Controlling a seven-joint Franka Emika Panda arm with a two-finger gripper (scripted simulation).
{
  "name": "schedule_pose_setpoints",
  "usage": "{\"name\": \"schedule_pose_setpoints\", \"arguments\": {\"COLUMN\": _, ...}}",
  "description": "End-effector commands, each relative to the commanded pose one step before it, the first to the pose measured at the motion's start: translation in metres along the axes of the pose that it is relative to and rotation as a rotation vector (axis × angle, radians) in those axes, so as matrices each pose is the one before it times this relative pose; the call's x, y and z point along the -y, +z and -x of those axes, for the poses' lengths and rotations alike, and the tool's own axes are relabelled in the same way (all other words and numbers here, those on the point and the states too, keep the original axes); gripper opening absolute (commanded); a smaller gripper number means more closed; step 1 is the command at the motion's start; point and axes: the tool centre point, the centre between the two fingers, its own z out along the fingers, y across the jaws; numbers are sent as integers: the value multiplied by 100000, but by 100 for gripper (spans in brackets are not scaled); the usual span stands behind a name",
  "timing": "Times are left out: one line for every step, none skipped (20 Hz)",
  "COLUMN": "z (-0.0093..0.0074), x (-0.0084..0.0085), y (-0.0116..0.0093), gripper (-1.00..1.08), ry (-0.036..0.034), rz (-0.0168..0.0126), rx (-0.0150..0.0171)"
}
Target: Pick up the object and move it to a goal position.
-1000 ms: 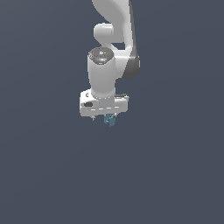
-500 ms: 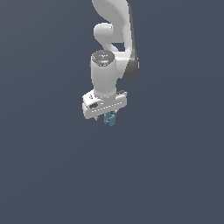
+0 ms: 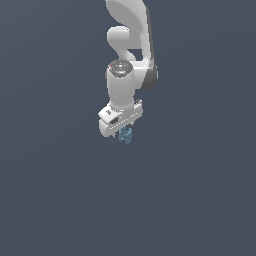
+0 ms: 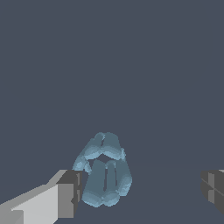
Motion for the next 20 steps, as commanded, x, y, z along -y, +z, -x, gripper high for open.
{"name": "schedule_pose_setpoints", "arguments": {"z": 392, "x": 546, "y": 398, "gripper": 100, "ry": -7015, "rz": -167, "rx": -20}}
{"name": "schedule_pose_setpoints", "arguments": {"z": 141, "x": 227, "y": 156, "gripper": 100, "ry": -2739, "rz": -69, "rx": -7}}
{"name": "schedule_pose_setpoints", "arguments": {"z": 134, "x": 230, "y": 153, "gripper": 100, "ry": -2713, "rz": -68, "rx": -8}}
{"name": "schedule_pose_setpoints", "arguments": {"z": 123, "x": 224, "y": 146, "gripper": 100, "ry": -2595, "rz": -64, "rx": -9}}
{"name": "schedule_pose_setpoints", "arguments": {"z": 111, "x": 216, "y": 137, "gripper": 100, "ry": -2456, "rz": -60, "rx": -10}}
{"name": "schedule_pose_setpoints", "arguments": {"z": 100, "x": 207, "y": 128, "gripper": 100, "ry": -2316, "rz": -56, "rx": -11}}
{"name": "schedule_pose_setpoints", "arguments": {"z": 90, "x": 197, "y": 120, "gripper": 100, "ry": -2176, "rz": -52, "rx": -11}}
{"name": "schedule_pose_setpoints", "arguments": {"z": 81, "x": 187, "y": 111, "gripper": 100, "ry": -2036, "rz": -48, "rx": -11}}
{"name": "schedule_pose_setpoints", "arguments": {"z": 72, "x": 176, "y": 103, "gripper": 100, "ry": -1897, "rz": -44, "rx": -11}}
{"name": "schedule_pose_setpoints", "arguments": {"z": 64, "x": 165, "y": 95, "gripper": 100, "ry": -1757, "rz": -41, "rx": -11}}
{"name": "schedule_pose_setpoints", "arguments": {"z": 57, "x": 153, "y": 87, "gripper": 100, "ry": -1616, "rz": -37, "rx": -10}}
{"name": "schedule_pose_setpoints", "arguments": {"z": 49, "x": 141, "y": 79, "gripper": 100, "ry": -1477, "rz": -34, "rx": -10}}
{"name": "schedule_pose_setpoints", "arguments": {"z": 44, "x": 128, "y": 71, "gripper": 100, "ry": -1335, "rz": -30, "rx": -9}}
{"name": "schedule_pose_setpoints", "arguments": {"z": 37, "x": 116, "y": 64, "gripper": 100, "ry": -1196, "rz": -27, "rx": -9}}
{"name": "schedule_pose_setpoints", "arguments": {"z": 31, "x": 103, "y": 56, "gripper": 100, "ry": -1056, "rz": -24, "rx": -8}}
{"name": "schedule_pose_setpoints", "arguments": {"z": 26, "x": 90, "y": 48, "gripper": 100, "ry": -916, "rz": -20, "rx": -7}}
{"name": "schedule_pose_setpoints", "arguments": {"z": 23, "x": 75, "y": 41, "gripper": 100, "ry": -772, "rz": -17, "rx": -6}}
{"name": "schedule_pose_setpoints", "arguments": {"z": 18, "x": 62, "y": 33, "gripper": 100, "ry": -633, "rz": -14, "rx": -5}}
{"name": "schedule_pose_setpoints", "arguments": {"z": 13, "x": 49, "y": 26, "gripper": 100, "ry": -493, "rz": -11, "rx": -4}}
{"name": "schedule_pose_setpoints", "arguments": {"z": 9, "x": 35, "y": 19, "gripper": 100, "ry": -352, "rz": -8, "rx": -3}}
